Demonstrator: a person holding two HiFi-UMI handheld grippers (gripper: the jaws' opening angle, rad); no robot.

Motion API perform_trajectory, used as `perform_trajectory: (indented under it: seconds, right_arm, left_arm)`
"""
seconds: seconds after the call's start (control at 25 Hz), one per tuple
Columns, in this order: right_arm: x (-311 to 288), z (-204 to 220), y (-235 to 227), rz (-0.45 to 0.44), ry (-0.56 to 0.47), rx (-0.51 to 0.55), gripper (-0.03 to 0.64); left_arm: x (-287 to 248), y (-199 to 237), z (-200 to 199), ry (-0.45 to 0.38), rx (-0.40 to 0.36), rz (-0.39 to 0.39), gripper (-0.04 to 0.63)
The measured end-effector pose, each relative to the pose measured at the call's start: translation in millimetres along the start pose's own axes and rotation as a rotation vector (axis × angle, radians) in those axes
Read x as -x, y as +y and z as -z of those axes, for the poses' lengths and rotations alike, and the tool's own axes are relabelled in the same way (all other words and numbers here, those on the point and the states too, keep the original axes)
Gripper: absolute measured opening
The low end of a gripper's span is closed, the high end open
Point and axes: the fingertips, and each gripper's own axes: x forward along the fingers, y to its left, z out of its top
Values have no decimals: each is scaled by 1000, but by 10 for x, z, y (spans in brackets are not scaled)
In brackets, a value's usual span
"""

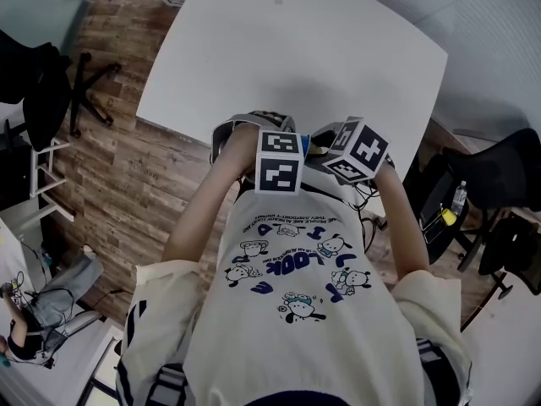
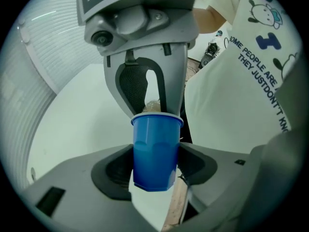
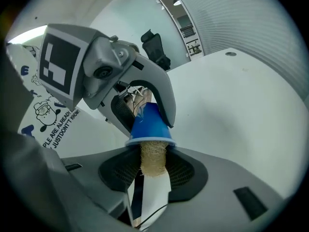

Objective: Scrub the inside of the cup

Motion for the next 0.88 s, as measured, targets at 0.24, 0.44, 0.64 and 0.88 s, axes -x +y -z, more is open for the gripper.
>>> perform_trajectory:
  seconds: [0.24,0.44,0.64,0.88]
  right_arm:
    - [-46,0,23,119,64,233,178]
    - [-32,-20,37,205,96,425,178]
    - [12,-32,1,287,110,553,178]
    - [64,-45,-5,360,107,710,178]
  left_arm:
    - [-48,-45,33,-25,126,91,302]
    - [-39,-62,11,-85,243,155,302]
    - [-29,-41,-20,-140,349,209,302]
    - [-15,-4,-86,-216,435,261,302]
